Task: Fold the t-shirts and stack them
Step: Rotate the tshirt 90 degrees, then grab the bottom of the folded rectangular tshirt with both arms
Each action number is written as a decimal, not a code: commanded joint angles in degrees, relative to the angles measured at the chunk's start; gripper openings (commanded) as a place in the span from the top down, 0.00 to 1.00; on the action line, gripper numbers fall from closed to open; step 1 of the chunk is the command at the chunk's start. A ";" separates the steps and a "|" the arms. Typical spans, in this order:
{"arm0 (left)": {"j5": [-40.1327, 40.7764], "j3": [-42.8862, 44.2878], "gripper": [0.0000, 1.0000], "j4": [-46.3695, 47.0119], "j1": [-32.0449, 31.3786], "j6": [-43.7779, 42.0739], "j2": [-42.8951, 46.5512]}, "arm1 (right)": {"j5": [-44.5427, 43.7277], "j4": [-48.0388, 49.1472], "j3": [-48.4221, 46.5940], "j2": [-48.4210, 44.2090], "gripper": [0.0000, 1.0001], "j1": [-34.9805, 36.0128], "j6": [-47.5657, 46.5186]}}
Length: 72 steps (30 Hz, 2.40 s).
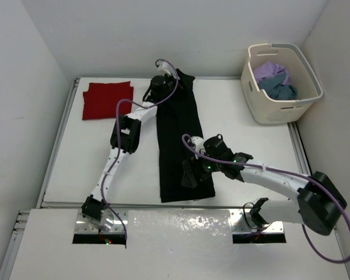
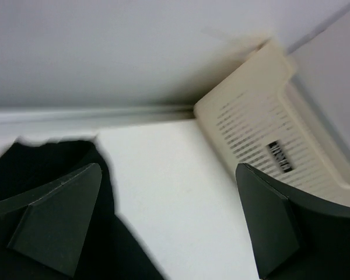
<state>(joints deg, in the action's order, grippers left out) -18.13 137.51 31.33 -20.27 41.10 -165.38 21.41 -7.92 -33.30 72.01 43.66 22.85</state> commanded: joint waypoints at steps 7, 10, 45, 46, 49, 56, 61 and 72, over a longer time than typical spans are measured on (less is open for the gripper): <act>-3.84 -9.68 0.00 -16.17 -0.65 -5.60 35.54 | -23.77 -9.28 -3.35 -12.33 0.01 -0.15 1.05; -4.81 -19.70 0.00 -19.89 -1.08 -6.39 46.52 | -25.88 -11.41 -2.39 -13.73 0.01 -1.82 1.84; 9.52 -114.56 0.21 -44.54 -31.67 20.77 101.76 | 4.26 -11.41 13.17 -8.11 0.10 -17.47 5.45; 9.17 -114.83 0.26 -43.73 -31.67 20.42 100.96 | 4.26 -11.24 13.52 -7.76 0.12 -17.47 5.80; 7.42 -115.54 0.33 -40.22 -31.76 19.63 97.98 | 4.43 -9.92 14.58 -6.62 0.17 -17.47 7.20; 4.95 -114.57 0.64 -35.46 -33.25 18.14 92.26 | 4.08 -8.60 15.28 -4.24 0.48 -17.47 8.53; 6.17 -113.61 0.89 -33.88 -33.25 16.47 89.71 | 3.90 -7.81 15.72 -3.80 0.71 -17.47 8.53; 14.43 -104.82 1.00 -38.80 -33.25 9.44 92.34 | -0.75 -5.00 8.78 -5.30 1.00 -17.38 6.15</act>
<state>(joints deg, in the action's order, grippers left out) -7.92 29.36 -7.16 -53.12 53.95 -76.07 22.57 -15.27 -20.47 68.18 26.17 30.59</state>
